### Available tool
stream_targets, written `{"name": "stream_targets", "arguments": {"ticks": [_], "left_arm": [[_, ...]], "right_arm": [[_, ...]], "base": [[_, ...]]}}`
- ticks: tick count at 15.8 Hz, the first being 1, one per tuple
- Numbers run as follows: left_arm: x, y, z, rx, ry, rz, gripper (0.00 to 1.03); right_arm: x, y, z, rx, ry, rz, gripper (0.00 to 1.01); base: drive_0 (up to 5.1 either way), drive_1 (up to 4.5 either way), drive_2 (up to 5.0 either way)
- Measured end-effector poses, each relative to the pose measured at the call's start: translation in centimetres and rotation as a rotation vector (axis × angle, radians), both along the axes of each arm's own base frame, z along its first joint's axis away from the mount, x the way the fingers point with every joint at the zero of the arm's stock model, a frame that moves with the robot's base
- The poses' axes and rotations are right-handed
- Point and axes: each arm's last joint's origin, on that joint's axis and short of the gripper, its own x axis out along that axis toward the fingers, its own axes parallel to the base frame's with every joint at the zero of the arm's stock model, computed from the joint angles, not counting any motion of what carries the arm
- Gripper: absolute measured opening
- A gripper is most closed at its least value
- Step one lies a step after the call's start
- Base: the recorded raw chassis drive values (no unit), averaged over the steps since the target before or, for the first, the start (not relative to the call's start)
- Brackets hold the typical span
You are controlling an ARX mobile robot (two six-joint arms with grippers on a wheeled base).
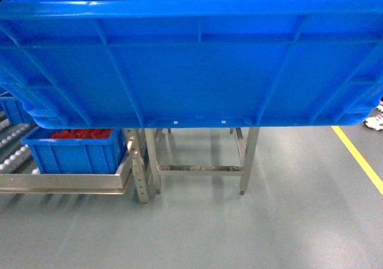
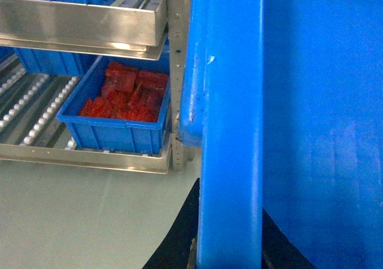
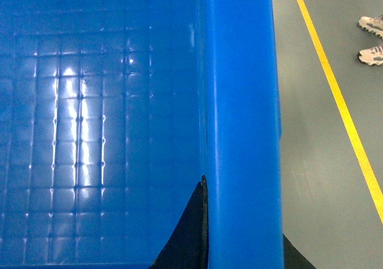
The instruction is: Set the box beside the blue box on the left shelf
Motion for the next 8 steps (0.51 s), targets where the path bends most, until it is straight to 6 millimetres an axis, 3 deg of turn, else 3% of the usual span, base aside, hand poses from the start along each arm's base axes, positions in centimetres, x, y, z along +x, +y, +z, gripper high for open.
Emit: {"name": "stream_targets", "arguments": {"ticks": [8], "left_arm": [[0.01, 0.00, -0.01, -0.001, 0.001, -0.001, 0.08]], "right_arm": [[0.00, 0.00, 0.01, 0.000, -0.001, 0.000, 0.08]], "base": [[-4.8, 2.12, 2.8]]}}
